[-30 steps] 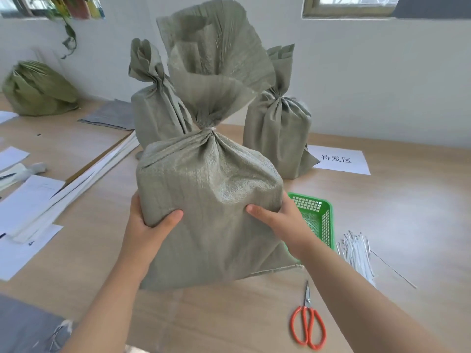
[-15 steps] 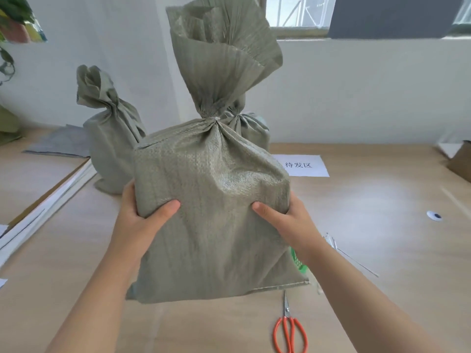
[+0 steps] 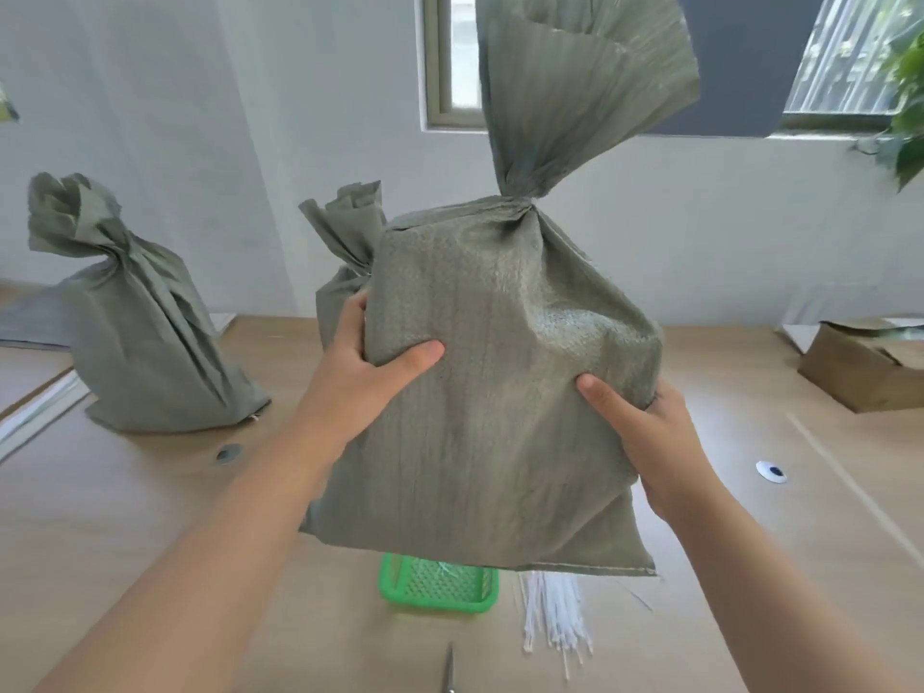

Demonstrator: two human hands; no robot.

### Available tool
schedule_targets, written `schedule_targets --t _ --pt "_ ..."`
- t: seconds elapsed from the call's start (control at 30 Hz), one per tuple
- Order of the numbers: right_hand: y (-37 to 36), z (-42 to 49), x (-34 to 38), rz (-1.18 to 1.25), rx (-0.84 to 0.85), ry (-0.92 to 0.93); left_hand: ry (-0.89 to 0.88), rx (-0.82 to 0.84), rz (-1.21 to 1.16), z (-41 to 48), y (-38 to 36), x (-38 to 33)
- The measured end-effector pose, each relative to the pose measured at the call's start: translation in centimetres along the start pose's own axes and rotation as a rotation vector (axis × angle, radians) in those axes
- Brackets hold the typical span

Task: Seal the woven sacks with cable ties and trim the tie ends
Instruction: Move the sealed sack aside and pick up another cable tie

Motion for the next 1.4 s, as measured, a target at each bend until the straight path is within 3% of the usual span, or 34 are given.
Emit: schedule_targets --t 0.23,0.5,0.87,1.07,1.4 --pt "10.6 8.4 1.6 -0.055 -0.025 0.054 -0.016 0.072 -0.017 6.7 -11.5 -0.8" --pt "15.9 18.3 -0.7 -0.121 -0.034 0.04 0.037 0.158 0.047 14.7 -18.6 4.1" --pt "17.7 31.1 -8.3 -0.157 -0.039 0.002 0.153 0.222 0.039 23.9 -24.0 14.8" --pt "17.6 36.5 -12.8 -0.201 -0.026 -0.021 0.205 0.176 -0.029 25.8 -25.8 20.3" --pt "14.8 40.5 -15.9 -0.268 -0.005 0.003 0.118 0.04 0.01 27.2 -24.2 24.4"
Point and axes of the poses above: each hand's wrist, its own z-axis towards the middle knuckle, its own y-axis out of the back of the hand, x = y × z, the point moved 2 cm from there along z, towards the middle knuckle, and after that the axes turned 6 degrees about -y, right-handed, at the moved point
